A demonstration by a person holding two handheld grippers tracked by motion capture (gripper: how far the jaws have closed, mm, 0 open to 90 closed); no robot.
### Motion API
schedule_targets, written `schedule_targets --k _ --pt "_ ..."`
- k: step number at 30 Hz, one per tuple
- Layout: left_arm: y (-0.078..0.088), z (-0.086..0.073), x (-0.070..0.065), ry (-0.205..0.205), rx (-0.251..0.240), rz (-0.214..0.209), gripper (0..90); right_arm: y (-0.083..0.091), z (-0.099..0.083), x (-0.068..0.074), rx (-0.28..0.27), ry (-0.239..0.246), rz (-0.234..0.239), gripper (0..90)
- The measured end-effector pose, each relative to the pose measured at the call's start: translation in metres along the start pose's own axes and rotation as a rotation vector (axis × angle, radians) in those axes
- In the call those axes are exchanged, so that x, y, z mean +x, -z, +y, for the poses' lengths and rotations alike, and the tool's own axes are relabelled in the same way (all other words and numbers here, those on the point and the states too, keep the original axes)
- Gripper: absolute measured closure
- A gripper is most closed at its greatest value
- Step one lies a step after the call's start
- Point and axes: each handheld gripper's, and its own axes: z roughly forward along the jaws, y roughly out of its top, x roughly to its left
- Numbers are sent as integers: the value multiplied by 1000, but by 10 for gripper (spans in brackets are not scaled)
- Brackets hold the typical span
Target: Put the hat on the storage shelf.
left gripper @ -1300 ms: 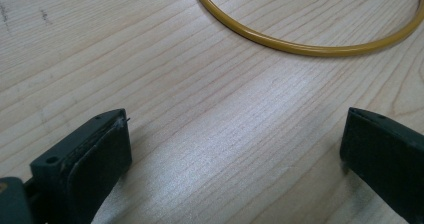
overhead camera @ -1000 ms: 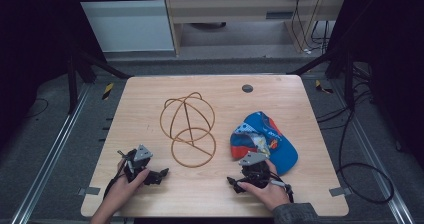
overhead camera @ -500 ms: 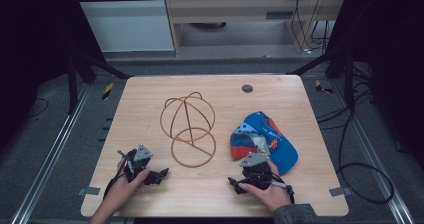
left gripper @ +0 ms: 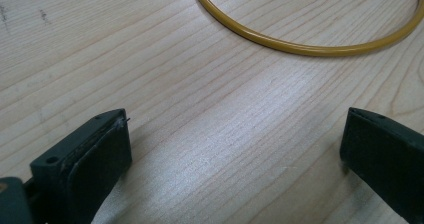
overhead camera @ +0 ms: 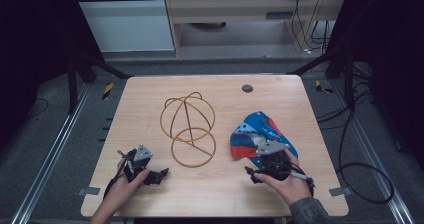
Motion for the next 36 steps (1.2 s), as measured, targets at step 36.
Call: schedule_targets --k 36 --pt "0 0 0 2 2 0 0 -13 70 -77 250 -22 12 274"
